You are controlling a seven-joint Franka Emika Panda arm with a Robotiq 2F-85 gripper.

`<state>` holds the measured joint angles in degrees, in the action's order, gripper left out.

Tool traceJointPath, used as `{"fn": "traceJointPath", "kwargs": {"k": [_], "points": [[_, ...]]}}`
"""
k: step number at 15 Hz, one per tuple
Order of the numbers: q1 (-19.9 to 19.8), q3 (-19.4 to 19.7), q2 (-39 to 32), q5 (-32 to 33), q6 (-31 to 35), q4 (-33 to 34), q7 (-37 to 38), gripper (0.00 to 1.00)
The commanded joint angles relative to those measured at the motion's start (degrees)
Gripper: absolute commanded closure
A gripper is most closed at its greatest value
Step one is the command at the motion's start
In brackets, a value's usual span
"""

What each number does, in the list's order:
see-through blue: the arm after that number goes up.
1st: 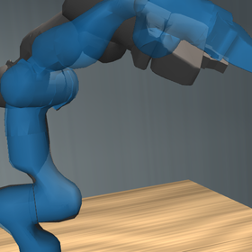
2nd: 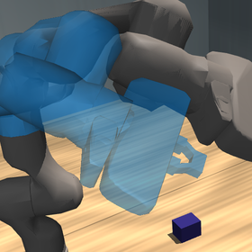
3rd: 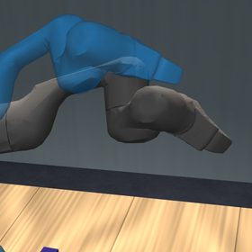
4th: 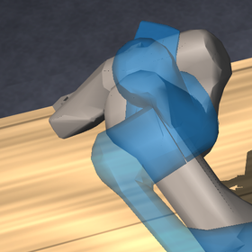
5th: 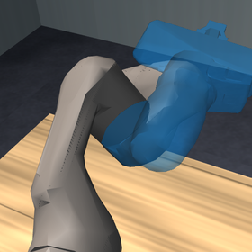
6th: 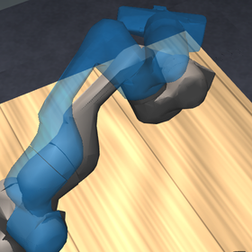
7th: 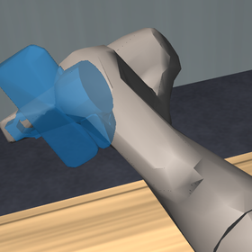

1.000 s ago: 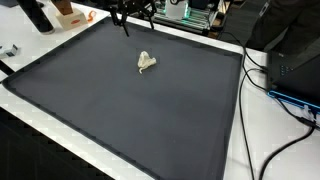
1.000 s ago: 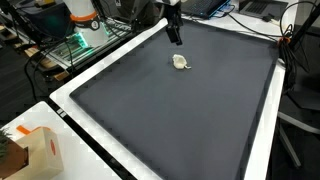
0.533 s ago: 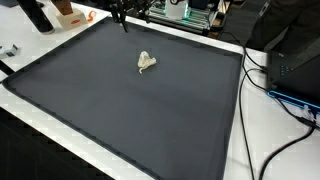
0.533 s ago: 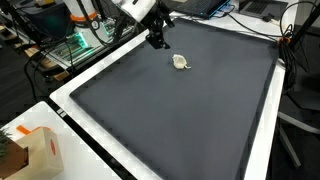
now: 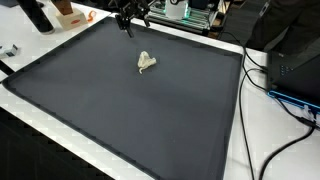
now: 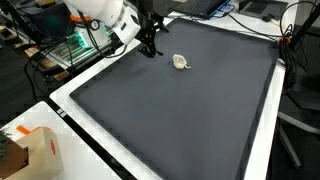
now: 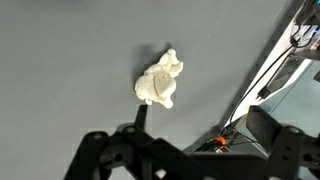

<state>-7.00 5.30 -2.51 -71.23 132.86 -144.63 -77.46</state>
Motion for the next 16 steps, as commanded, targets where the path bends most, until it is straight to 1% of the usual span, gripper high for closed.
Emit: {"fn": "traceJointPath", "kwargs": {"k": [1, 4, 8, 16], "points": [[-0.7, 1.2, -4.9, -2.0, -3.8, 1.6, 0.4, 0.0], [-1.1, 1.5, -8.3, -2.2, -5.6, 3.3, 2.8, 0.0], [-0.8, 1.4, -12.0, -2.4, -4.3, 6.1, 8.7, 0.0], [-0.1, 1.4, -18.1, 0.3, -2.7, 13.1, 26.6, 0.0]]}}
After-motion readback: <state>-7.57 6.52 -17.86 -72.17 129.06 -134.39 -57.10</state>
